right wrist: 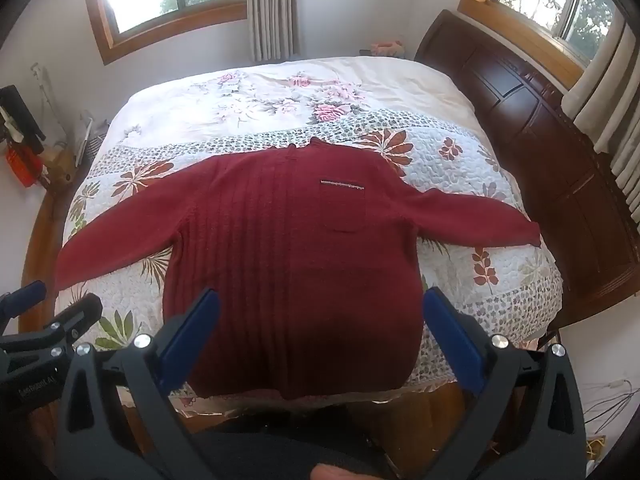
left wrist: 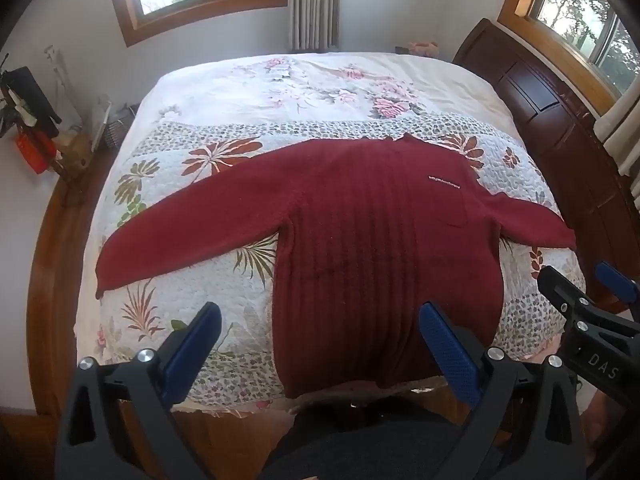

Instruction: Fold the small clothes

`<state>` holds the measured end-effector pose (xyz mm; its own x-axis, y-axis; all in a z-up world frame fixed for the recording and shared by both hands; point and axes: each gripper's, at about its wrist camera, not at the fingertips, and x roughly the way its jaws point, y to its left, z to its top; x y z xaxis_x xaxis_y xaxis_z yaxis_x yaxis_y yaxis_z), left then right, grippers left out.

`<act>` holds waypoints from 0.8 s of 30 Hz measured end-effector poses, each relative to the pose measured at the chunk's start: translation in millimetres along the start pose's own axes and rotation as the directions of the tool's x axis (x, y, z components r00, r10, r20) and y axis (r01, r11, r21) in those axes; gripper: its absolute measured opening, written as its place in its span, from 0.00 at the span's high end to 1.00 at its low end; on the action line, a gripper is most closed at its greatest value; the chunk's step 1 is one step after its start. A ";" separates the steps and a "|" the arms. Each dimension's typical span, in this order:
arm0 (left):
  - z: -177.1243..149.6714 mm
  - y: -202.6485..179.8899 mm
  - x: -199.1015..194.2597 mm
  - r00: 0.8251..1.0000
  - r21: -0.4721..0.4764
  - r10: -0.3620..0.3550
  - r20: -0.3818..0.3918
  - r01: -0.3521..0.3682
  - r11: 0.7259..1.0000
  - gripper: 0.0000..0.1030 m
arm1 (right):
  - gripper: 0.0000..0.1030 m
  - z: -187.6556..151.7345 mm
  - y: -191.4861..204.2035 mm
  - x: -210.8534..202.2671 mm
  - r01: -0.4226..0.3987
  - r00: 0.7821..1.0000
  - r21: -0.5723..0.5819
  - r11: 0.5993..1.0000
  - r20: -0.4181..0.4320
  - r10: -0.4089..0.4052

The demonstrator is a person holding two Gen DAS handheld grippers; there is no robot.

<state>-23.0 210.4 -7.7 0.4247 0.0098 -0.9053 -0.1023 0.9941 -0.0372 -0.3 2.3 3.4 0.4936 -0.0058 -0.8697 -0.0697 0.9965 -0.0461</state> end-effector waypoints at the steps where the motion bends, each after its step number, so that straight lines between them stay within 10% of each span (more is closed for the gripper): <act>1: 0.0 0.3 -0.5 1.000 0.000 0.000 0.001 0.000 1.000 0.04 | 0.02 -1.3 0.9 0.2 0.000 1.000 0.002 1.000 0.001 0.000; 24: 0.5 0.6 -0.7 1.000 0.000 -0.003 0.002 0.003 1.000 0.04 | 0.02 0.3 5.1 0.1 -0.002 1.000 0.004 1.000 -0.003 0.002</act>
<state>-22.9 211.0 -6.9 0.4267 0.0074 -0.9044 -0.1012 0.9941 -0.0396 -0.4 7.3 3.2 0.4911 -0.0043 -0.8711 -0.0671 0.9968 -0.0427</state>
